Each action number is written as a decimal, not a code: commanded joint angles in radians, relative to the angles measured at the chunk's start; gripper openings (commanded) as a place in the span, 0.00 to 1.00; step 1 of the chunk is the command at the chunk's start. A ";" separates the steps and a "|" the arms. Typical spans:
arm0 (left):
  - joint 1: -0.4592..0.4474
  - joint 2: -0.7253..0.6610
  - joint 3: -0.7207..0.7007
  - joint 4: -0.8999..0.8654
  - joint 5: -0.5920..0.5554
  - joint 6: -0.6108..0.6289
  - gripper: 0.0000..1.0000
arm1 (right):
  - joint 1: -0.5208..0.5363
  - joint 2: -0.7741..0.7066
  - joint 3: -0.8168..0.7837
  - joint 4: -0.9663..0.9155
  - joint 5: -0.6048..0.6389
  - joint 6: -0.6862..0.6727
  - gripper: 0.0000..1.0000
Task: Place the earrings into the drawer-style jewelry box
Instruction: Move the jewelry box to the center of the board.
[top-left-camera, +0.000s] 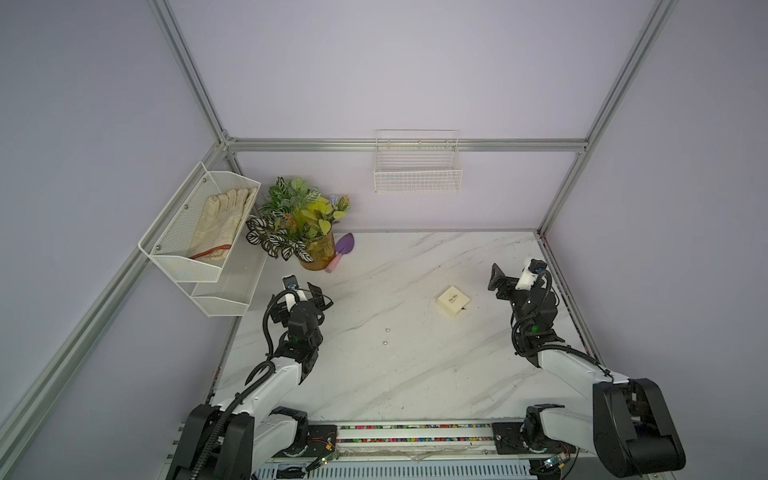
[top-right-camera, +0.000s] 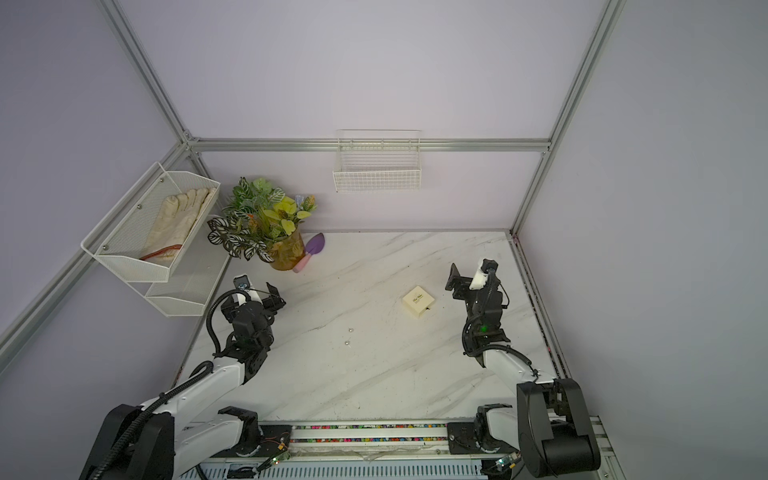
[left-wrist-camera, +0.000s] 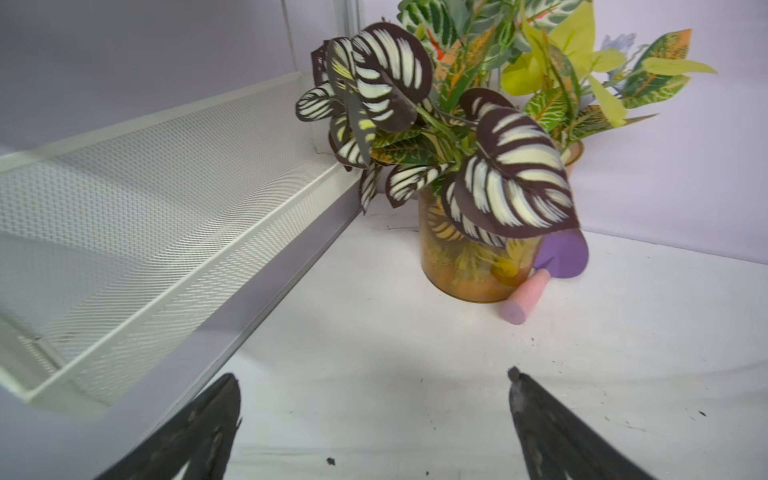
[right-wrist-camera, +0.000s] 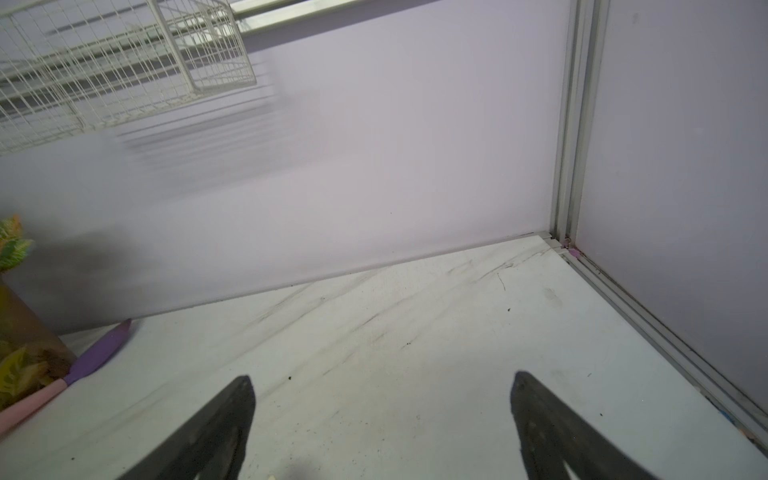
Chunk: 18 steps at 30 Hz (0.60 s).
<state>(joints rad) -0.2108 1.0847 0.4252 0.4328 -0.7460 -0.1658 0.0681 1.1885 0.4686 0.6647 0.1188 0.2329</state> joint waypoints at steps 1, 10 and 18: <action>-0.006 -0.044 0.134 -0.316 -0.091 -0.248 1.00 | -0.004 -0.048 0.092 -0.345 0.060 0.206 0.97; -0.006 -0.057 0.227 -0.482 0.138 -0.362 1.00 | -0.004 -0.068 0.254 -0.763 0.012 0.277 0.97; -0.082 0.031 0.308 -0.498 0.387 -0.345 1.00 | -0.004 0.120 0.324 -0.832 -0.353 0.180 0.95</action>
<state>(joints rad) -0.2584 1.0832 0.6609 -0.0555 -0.4732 -0.4896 0.0677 1.2572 0.7616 -0.0925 -0.0677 0.4454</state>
